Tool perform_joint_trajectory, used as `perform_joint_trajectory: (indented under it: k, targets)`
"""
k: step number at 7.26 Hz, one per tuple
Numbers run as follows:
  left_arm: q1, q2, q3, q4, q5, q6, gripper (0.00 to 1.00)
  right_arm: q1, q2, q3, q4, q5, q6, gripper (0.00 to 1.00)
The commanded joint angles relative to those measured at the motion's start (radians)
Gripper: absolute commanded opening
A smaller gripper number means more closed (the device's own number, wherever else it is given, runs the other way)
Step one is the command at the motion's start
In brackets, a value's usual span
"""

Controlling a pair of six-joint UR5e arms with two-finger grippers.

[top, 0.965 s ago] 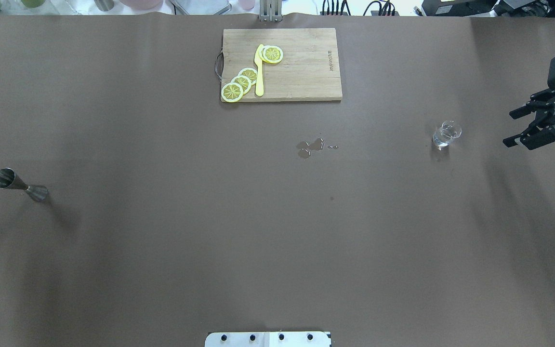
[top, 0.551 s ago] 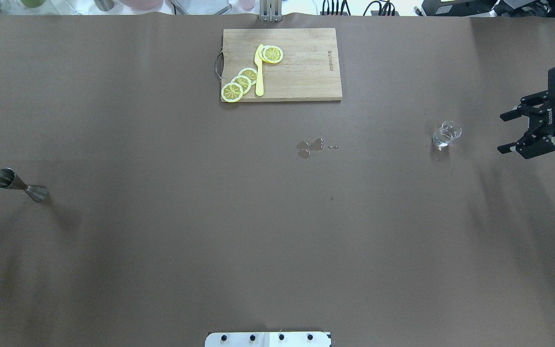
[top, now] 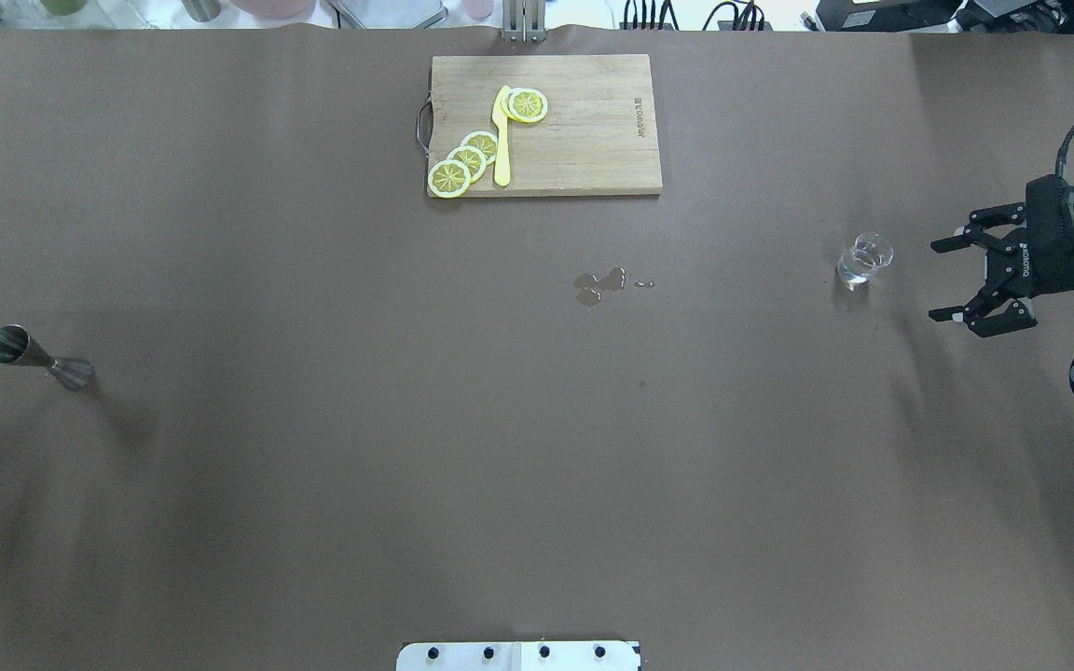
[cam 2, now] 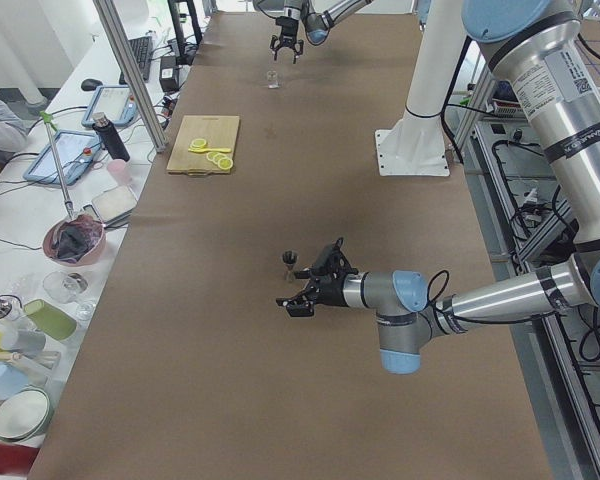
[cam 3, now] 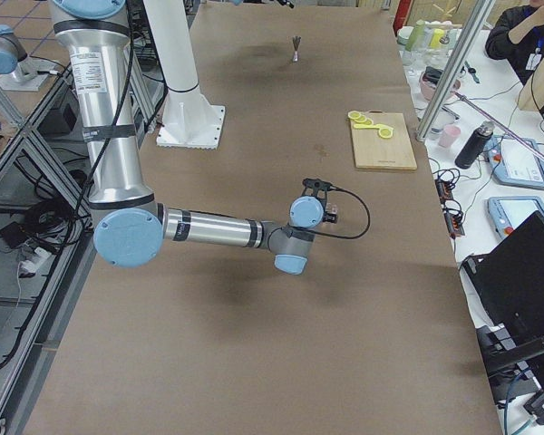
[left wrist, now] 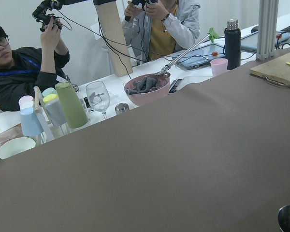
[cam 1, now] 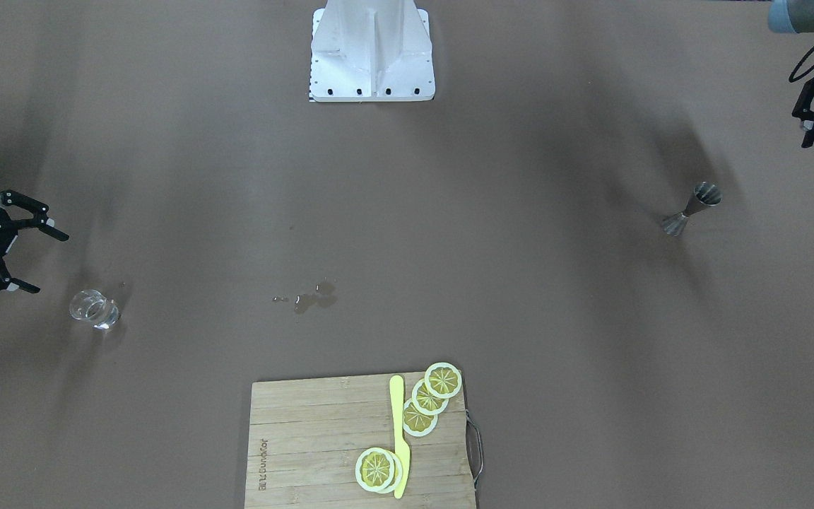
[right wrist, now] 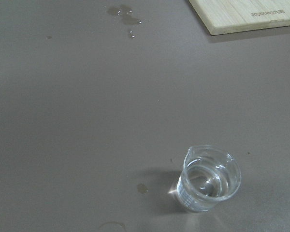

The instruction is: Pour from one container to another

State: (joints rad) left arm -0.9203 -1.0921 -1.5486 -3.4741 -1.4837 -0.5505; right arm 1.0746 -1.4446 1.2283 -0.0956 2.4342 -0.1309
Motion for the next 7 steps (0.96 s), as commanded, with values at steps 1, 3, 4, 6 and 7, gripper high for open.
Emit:
perform_joint_trajectory:
  k: [1,3,4,6,7]
  targets:
    - [0.017,-0.008,0.001,0.012,0.000,-0.002,1.00,-0.004,0.012,-0.088,0.088,-0.018,-0.016,1.00]
    - [0.023,-0.029,-0.002,0.012,-0.068,-0.058,0.98,0.019,0.022,-0.128,0.085,-0.023,-0.044,1.00]
    - [0.075,-0.050,-0.002,0.015,-0.057,-0.207,0.97,0.031,0.061,-0.174,0.086,-0.018,-0.053,1.00]
    - [0.209,-0.060,-0.010,0.015,0.110,-0.285,0.96,0.036,0.127,-0.242,0.096,-0.014,-0.094,1.00]
    - [0.262,-0.061,-0.002,0.016,0.181,-0.286,0.93,0.033,0.148,-0.265,0.111,-0.012,-0.095,1.00]
